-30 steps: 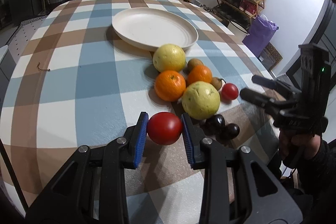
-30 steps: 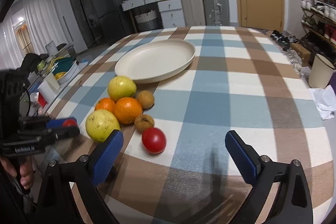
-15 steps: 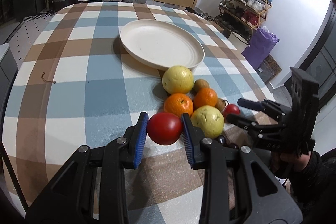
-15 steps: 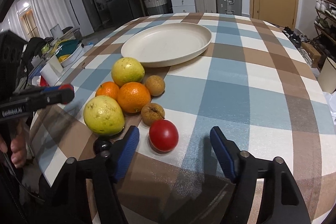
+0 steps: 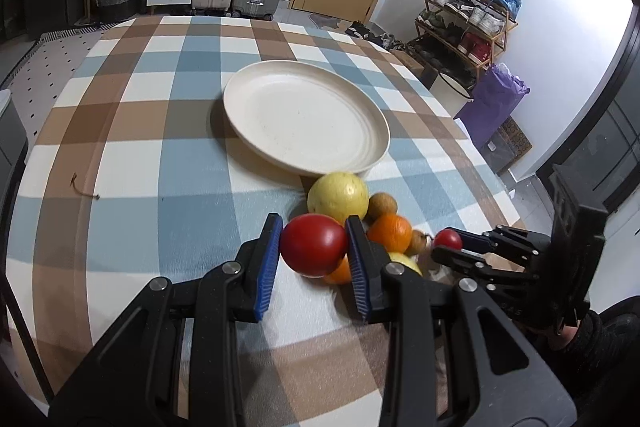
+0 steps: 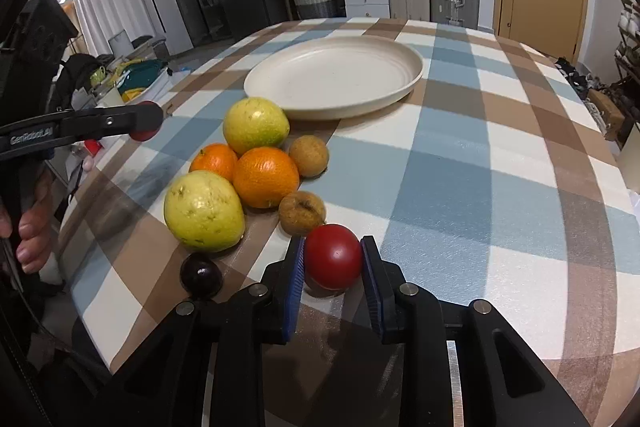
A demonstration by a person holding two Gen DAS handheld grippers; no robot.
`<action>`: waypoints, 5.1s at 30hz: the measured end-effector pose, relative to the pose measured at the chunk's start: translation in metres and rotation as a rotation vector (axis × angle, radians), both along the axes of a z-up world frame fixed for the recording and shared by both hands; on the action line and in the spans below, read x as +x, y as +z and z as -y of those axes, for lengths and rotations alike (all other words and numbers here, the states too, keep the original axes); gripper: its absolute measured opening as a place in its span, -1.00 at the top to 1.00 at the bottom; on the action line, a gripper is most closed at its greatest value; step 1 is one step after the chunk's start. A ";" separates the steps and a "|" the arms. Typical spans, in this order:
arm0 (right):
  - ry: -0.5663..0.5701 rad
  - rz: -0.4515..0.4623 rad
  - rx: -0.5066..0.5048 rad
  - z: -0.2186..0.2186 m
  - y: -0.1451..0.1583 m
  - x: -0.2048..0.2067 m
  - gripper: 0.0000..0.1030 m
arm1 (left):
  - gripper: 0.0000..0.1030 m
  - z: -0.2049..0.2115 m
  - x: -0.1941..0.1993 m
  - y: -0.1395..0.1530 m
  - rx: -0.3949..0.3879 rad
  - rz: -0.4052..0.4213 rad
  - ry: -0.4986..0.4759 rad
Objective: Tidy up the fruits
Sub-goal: 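Lift the tomato with the left gripper while the right gripper grasps another tomato, then carry both tomatoes over the cream plate and open both grippers, then withdraw both grippers from the plate back toward the fruits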
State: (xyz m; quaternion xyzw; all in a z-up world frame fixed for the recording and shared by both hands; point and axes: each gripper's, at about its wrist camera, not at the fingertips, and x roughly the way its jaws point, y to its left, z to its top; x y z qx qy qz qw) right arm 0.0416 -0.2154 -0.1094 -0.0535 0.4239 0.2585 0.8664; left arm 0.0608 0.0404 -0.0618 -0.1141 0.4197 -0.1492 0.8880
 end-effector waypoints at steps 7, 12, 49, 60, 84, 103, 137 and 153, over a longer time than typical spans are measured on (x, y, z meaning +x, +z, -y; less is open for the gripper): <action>-0.023 0.052 0.069 0.013 0.036 0.019 0.46 | 0.44 0.005 0.029 0.013 -0.014 0.007 -0.007; -0.011 0.067 0.120 0.009 0.055 0.036 0.46 | 0.44 0.010 0.051 0.024 -0.013 0.018 -0.013; 0.086 -0.028 0.189 -0.053 0.030 0.173 0.46 | 0.43 0.024 0.196 -0.022 -0.036 -0.102 -0.059; 0.085 -0.033 0.131 -0.061 0.012 0.177 0.46 | 0.43 0.024 0.207 -0.039 -0.071 -0.122 -0.056; -0.013 0.120 0.148 -0.018 0.065 0.126 -0.41 | 0.24 0.010 0.139 0.015 -0.057 -0.020 0.014; -0.017 0.283 0.155 -0.009 0.106 0.051 -0.82 | -0.57 0.008 0.047 0.057 0.025 0.095 0.091; 0.070 0.199 0.179 -0.025 0.061 -0.038 -0.97 | -0.98 -0.008 -0.067 0.035 0.048 0.117 0.174; 0.096 0.026 0.228 -0.045 0.022 -0.025 -0.97 | -0.98 -0.032 -0.064 0.007 0.012 0.071 0.200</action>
